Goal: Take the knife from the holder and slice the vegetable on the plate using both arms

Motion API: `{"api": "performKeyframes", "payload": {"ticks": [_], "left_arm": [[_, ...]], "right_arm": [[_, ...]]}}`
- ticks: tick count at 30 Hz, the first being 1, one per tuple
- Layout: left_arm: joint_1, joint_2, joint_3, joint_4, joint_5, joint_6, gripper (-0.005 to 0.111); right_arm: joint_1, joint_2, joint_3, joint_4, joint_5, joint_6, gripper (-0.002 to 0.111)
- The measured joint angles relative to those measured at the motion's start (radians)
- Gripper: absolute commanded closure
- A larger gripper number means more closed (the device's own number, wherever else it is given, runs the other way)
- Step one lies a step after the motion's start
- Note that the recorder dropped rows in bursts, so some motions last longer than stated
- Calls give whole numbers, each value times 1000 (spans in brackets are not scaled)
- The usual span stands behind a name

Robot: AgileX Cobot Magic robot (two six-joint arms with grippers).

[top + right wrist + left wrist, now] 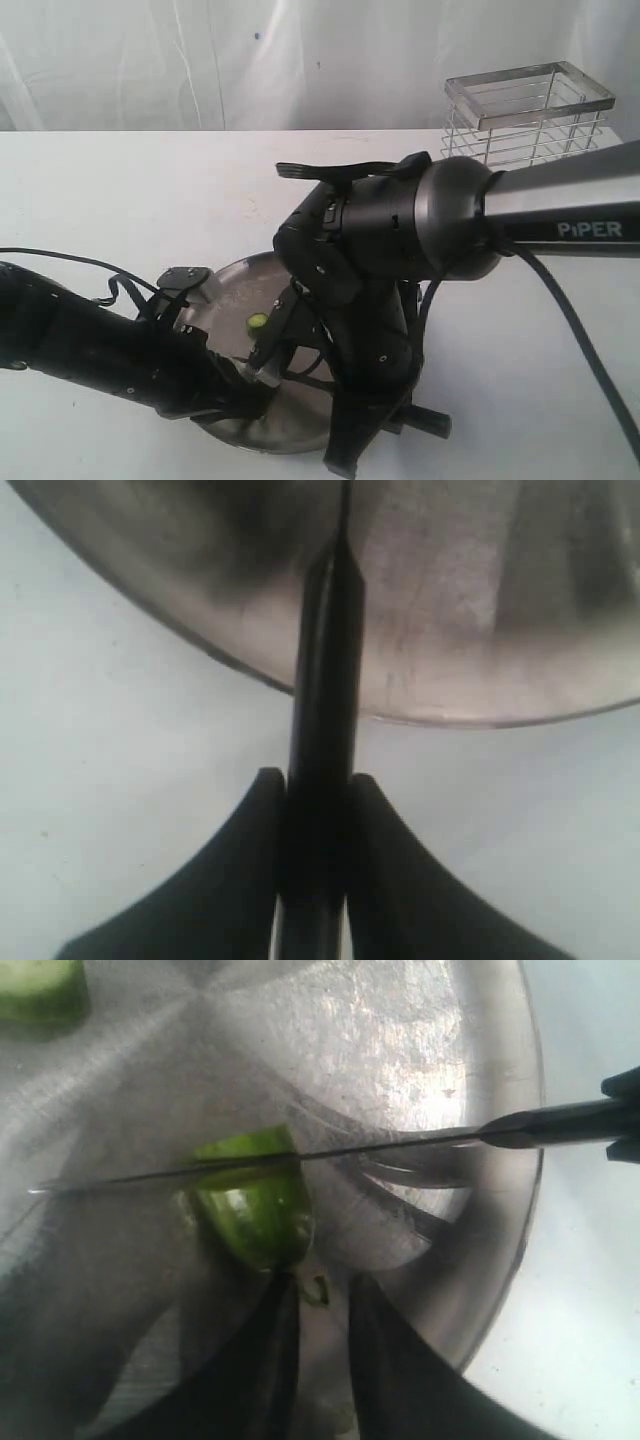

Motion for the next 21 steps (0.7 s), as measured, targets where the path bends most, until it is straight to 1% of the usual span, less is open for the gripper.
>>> {"api": "performKeyframes", "payload": {"ticks": [11,14,18,21], "left_arm": [[0,0,0,0,-14,0,82],[0,0,0,-12,11,0,82],[0,0,0,-65,99,3,82],[-2,0,0,-82,99,11,82]], "right_arm": [[0,21,0,-2,8,0,108],[0,21,0,-4,10,0,108],[0,21,0,-6,10,0,108],[0,21,0,-6,10,0,108]]}}
